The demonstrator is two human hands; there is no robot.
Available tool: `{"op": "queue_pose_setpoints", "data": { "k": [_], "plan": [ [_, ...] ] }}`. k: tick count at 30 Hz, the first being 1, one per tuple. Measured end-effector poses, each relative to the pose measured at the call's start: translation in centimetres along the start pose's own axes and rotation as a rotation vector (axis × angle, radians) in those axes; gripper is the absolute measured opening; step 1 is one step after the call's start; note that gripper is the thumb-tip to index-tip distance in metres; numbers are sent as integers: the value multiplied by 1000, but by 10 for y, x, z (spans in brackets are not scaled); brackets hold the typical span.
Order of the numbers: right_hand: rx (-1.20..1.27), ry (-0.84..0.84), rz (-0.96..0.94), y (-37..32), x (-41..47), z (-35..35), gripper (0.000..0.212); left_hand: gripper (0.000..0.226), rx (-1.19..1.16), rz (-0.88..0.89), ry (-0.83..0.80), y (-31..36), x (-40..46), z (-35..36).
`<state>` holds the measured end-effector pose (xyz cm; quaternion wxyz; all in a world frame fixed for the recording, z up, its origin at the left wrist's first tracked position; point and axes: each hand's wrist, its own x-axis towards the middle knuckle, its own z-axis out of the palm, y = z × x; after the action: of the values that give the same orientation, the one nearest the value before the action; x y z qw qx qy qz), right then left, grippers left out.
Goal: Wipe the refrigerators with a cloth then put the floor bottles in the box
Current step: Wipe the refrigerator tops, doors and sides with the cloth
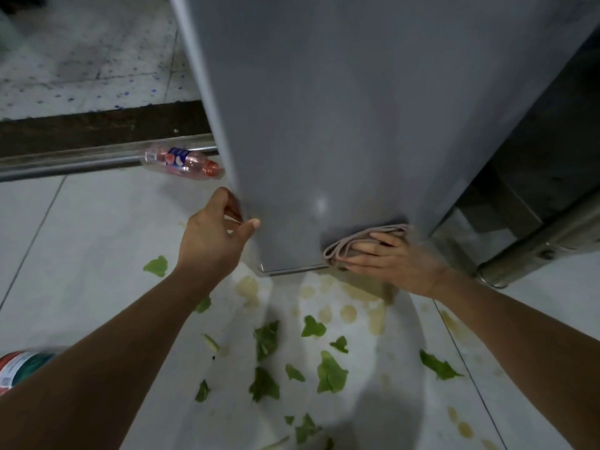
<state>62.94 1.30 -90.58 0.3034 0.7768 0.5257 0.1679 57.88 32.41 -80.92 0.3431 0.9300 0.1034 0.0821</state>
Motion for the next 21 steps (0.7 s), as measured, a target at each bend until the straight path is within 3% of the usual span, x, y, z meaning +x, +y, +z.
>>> {"op": "queue_pose_setpoints", "data": {
  "k": [2, 5, 8, 14, 17, 19, 21],
  "plan": [
    [-20, -8, 21, 10, -5, -5, 78, 25, -2, -4, 19, 1, -1, 1],
    [44, 224, 230, 16, 1, -17, 54, 24, -23, -13, 30, 1, -1, 3],
    [144, 425, 410, 9, 10, -26, 46, 25, -13, -11, 25, 2, -2, 4],
    [264, 417, 584, -1, 6, -7, 31, 24, -15, 48, 47, -1, -2, 3],
    [517, 317, 1083, 2, -21, 9, 30, 23, -32, 65, 45, -2, -2, 3],
    [724, 401, 1477, 9, -30, 18, 41, 22, -41, 72, 40, -2, -1, 4],
    [868, 434, 1707, 19, -26, 18, 50, 22, -45, 71, 41, -2, -2, 5]
  ]
}}
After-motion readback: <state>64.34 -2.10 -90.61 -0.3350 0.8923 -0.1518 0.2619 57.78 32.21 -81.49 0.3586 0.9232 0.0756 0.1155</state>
